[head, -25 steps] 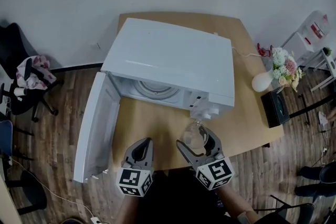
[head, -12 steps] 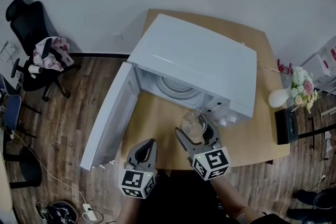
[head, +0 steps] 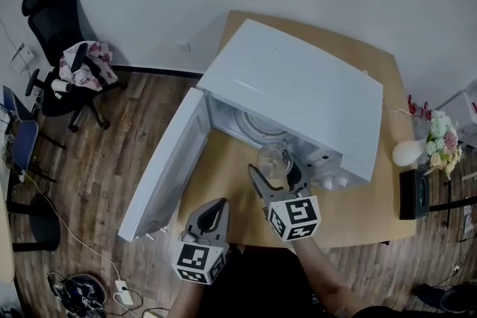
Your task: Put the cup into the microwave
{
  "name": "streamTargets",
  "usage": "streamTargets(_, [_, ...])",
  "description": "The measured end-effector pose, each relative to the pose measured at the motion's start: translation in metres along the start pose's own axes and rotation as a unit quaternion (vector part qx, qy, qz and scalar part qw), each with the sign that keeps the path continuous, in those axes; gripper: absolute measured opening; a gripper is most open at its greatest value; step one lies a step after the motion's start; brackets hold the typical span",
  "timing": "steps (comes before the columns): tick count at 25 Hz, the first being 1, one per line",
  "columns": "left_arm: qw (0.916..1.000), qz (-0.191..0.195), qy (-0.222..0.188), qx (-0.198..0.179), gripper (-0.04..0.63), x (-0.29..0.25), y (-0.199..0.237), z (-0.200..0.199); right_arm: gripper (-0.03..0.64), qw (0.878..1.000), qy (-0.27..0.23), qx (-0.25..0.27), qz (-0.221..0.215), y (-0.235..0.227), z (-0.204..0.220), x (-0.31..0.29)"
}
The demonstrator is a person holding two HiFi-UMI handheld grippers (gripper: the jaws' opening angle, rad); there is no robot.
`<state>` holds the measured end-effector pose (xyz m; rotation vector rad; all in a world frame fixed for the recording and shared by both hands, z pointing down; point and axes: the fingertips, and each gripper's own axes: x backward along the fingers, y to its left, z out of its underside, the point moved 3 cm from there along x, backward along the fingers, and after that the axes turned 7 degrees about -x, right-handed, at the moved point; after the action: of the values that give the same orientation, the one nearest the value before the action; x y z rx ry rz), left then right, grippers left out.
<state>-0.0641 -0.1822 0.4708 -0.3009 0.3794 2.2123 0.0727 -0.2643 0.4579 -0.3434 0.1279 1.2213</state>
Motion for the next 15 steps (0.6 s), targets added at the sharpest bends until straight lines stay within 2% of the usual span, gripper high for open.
streamTargets(9, [0.9998,-0.014,0.007,0.013,0.006,-0.006,0.010,0.004,0.341,1.000,0.004,0.023,-0.002,-0.013,-0.001,-0.044])
streamTargets(15, [0.9998,-0.014,0.009,0.008,0.006,-0.013,0.013,0.001,0.341,1.000,0.006,0.023,0.003,-0.024,-0.002,-0.070])
